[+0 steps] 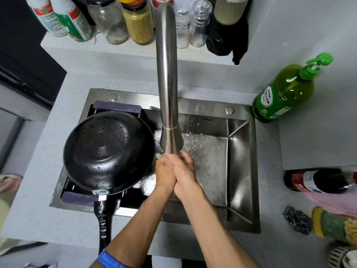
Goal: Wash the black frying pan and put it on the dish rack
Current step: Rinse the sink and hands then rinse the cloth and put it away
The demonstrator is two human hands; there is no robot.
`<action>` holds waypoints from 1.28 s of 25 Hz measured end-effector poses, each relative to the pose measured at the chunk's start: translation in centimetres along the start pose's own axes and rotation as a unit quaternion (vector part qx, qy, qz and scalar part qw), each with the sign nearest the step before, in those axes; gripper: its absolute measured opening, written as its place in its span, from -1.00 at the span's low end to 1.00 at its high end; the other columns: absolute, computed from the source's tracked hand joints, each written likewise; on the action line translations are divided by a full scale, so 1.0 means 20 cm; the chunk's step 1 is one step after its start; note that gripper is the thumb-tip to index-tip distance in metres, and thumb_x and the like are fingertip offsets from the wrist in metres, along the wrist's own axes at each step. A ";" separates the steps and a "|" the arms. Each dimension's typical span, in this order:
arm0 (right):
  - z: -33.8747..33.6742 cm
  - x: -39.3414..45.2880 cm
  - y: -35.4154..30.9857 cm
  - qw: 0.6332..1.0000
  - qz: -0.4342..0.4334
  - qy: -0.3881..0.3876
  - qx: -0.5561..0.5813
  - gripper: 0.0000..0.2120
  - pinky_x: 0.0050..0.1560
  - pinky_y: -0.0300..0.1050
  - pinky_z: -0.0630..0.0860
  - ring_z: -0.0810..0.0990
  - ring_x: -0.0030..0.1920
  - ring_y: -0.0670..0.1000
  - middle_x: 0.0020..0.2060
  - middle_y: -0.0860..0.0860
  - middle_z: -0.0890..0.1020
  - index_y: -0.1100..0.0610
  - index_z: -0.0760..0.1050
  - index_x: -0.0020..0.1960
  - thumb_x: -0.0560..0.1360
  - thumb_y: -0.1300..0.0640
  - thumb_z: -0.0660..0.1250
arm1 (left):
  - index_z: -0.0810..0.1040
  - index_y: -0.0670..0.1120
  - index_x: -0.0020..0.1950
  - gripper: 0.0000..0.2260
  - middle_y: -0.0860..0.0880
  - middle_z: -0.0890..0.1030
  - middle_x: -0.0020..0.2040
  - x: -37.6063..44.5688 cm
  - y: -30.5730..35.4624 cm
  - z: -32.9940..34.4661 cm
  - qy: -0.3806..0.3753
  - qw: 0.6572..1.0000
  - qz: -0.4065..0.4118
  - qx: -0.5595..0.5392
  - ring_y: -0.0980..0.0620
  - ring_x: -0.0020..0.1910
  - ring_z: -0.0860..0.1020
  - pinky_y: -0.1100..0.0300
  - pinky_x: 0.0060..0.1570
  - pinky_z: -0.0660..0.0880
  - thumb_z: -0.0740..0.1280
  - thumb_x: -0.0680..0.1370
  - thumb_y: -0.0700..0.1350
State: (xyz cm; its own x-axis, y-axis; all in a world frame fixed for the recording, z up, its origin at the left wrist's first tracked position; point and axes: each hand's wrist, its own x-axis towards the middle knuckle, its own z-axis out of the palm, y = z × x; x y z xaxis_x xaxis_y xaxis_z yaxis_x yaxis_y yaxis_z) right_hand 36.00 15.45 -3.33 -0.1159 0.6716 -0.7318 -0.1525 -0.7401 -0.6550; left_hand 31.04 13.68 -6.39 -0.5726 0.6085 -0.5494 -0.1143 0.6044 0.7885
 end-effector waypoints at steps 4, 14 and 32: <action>0.04 0.05 0.03 0.961 0.033 -0.067 0.267 -0.61 -0.28 -0.05 0.49 0.49 -0.30 0.10 -0.24 0.22 0.45 0.11 0.52 -0.28 0.38 0.60 0.25 | 0.60 -0.23 -0.49 -0.38 -0.13 0.60 -0.44 -0.14 0.20 0.00 -0.086 0.845 -0.163 -0.502 0.00 -0.44 0.62 0.31 -0.44 0.54 0.00 0.66 -0.09; 0.07 0.08 0.01 0.996 0.049 0.066 0.044 -0.71 -0.60 -0.29 0.14 0.30 -0.66 -0.07 -0.64 -0.01 0.41 0.15 0.41 -0.34 0.54 0.32 0.20 | 0.44 -0.08 -0.54 -0.59 0.00 0.39 -0.62 -0.05 0.13 -0.04 -0.047 0.925 -0.210 -0.313 0.08 -0.67 0.29 0.30 -0.64 0.20 0.11 0.51 -0.24; 0.07 -0.05 -0.10 0.998 0.040 0.042 0.036 -0.76 -0.48 -0.18 0.33 0.45 -0.51 -0.03 -0.44 0.08 0.52 0.16 0.52 -0.24 0.53 0.34 0.20 | 0.50 -0.09 -0.40 -0.68 -0.04 0.49 -0.48 -0.09 0.20 -0.05 0.044 0.949 -0.118 -0.288 0.01 -0.49 0.46 0.24 -0.50 0.39 0.24 0.52 -0.35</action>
State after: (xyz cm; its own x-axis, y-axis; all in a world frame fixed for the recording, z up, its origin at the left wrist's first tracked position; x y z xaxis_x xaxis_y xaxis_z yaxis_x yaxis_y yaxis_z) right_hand 35.09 16.20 -1.02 -0.0483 0.6031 -0.7962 -0.2169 -0.7844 -0.5811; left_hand 30.82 14.47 -1.84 -0.5391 0.4303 -0.7240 -0.6583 0.3209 0.6809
